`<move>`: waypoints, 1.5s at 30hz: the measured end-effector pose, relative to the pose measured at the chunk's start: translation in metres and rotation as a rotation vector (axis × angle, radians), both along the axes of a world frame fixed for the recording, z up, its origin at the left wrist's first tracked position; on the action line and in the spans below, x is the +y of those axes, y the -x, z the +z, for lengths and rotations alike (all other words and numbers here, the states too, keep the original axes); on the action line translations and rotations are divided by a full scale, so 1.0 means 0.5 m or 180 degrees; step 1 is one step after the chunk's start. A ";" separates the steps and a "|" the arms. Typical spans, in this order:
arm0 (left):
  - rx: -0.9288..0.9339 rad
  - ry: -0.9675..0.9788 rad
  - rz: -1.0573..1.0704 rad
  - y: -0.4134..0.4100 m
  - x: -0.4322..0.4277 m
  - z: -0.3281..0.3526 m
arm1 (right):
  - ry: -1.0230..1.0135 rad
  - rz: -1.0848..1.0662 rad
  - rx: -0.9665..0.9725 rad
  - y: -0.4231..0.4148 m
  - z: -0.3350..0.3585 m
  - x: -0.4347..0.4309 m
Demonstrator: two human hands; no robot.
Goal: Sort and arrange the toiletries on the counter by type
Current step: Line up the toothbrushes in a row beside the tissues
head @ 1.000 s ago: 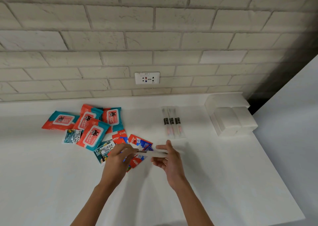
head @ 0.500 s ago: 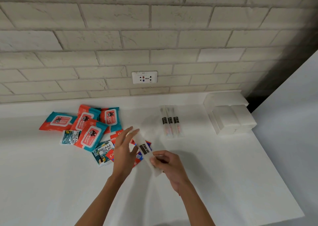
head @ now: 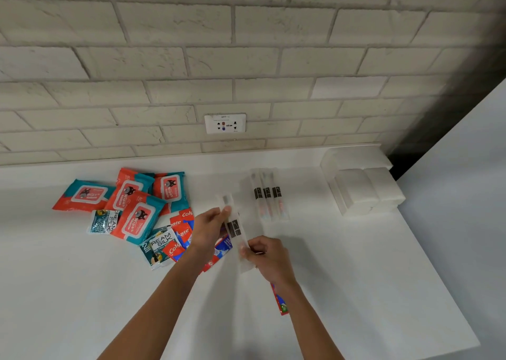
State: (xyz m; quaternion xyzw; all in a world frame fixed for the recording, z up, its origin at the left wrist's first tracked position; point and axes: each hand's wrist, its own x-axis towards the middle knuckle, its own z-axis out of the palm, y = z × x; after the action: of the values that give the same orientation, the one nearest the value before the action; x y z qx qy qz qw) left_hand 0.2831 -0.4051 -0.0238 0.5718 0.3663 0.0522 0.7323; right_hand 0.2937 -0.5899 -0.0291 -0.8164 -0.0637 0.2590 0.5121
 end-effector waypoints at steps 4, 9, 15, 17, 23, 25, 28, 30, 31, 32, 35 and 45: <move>-0.0073 0.0093 -0.0193 -0.045 0.008 0.000 | 0.0280 0.0197 -0.0127 -0.041 0.002 0.006; 0.0122 -0.0274 -0.0581 -0.084 0.009 -0.010 | 0.0457 0.0082 -0.0488 -0.096 0.001 0.028; 0.0341 -0.1252 -0.1181 -0.098 0.025 -0.070 | 0.0564 -0.0130 -0.0772 -0.166 -0.022 0.069; 0.0315 -0.1862 -0.1336 -0.100 0.025 -0.080 | 0.0609 -0.0195 -0.0763 -0.186 -0.045 0.080; 0.0277 -0.2969 -0.2078 -0.113 0.030 -0.113 | 0.0838 -0.0001 -0.0856 -0.220 -0.044 0.102; 0.0251 -0.3200 -0.2414 -0.122 0.040 -0.123 | 0.1004 0.0062 -0.0806 -0.230 -0.056 0.106; 0.0260 -0.3568 -0.2878 -0.133 0.057 -0.141 | 0.1104 -0.0012 -0.0607 -0.243 -0.077 0.113; 0.0323 -0.3701 -0.3102 -0.139 0.063 -0.150 | 0.1088 -0.0079 -0.0669 -0.250 -0.085 0.117; 0.0350 -0.3783 -0.3181 -0.141 0.063 -0.153 | 0.1118 -0.0122 -0.0756 -0.250 -0.091 0.115; 0.0369 -0.3856 -0.3240 -0.144 0.064 -0.156 | 0.1177 -0.0219 -0.0787 -0.247 -0.095 0.118; 0.0422 -0.3996 -0.3274 -0.146 0.061 -0.159 | 0.1379 -0.0074 -0.0958 -0.239 -0.086 0.112; 0.0534 -0.4050 -0.3148 -0.155 0.044 -0.158 | 0.1829 0.0229 -0.1846 -0.239 -0.099 0.052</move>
State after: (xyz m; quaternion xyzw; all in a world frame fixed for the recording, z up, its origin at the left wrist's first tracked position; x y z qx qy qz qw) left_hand 0.3607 -0.3829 -0.1025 0.9766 0.0249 -0.1222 0.1753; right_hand 0.4133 -0.5640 -0.0786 -0.9627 -0.1590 0.0431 0.2147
